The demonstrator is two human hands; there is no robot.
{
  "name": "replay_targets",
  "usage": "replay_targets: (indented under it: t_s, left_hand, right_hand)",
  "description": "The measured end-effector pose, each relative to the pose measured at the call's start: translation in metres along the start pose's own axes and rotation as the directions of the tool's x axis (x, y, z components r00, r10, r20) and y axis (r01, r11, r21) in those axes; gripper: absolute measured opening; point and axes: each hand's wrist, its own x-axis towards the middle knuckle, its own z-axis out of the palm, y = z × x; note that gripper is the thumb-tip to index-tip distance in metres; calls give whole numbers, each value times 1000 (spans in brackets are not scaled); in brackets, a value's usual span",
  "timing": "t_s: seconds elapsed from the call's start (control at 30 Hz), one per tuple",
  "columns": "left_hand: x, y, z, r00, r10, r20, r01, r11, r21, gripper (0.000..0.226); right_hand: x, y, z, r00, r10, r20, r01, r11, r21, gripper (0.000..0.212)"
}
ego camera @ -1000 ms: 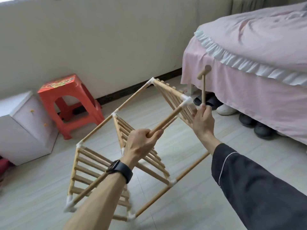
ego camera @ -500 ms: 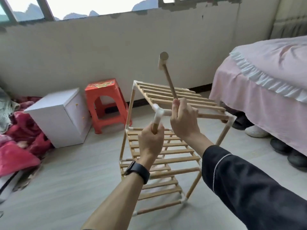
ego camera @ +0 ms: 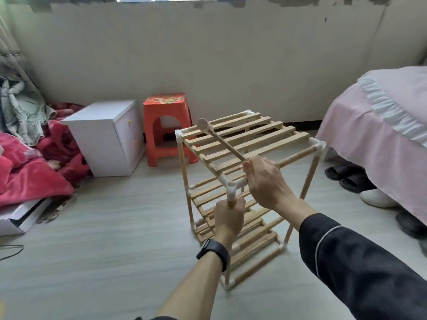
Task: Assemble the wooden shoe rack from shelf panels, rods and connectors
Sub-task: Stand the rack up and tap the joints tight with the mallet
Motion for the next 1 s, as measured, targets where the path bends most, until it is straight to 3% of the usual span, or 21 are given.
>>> replay_targets:
  t_s: [0.17,0.27,0.43,0.63,0.77,0.9,1.0]
  left_hand:
    - [3,-8,-1,998,30,56,-30,1000,1,41]
    - [6,-14,-3,996,47,74,-46,999,-13,41]
    - [4,-12,-1,998,22,62,-21,1000,-15,39]
    - [0,-5,-4,997,-30,66,29,1000,3,37]
    - [-2,-2,-6,998,-37,56,37,999,2,39]
    - [-3,-3,-8,997,-45,60,46,999,-15,37]
    - [-2,-3,-8,998,-48,37,48,999,1,39]
  right_hand:
    - [-21,-1,-38,994,109,-31,-102,980,174,32]
    - [-56,2,-68,990,142,20,-143,961,237,40]
    - [-97,6,-101,980,167,109,-178,980,94,44]
    - [-98,-9,-114,996,79,-39,-73,987,144,35]
    - [-97,-14,-110,977,67,204,-50,995,-88,44]
    - [-100,-19,-109,1000,-5,14,4,998,70,34]
    - [-99,-24,-109,985,11,170,9,993,-120,36]
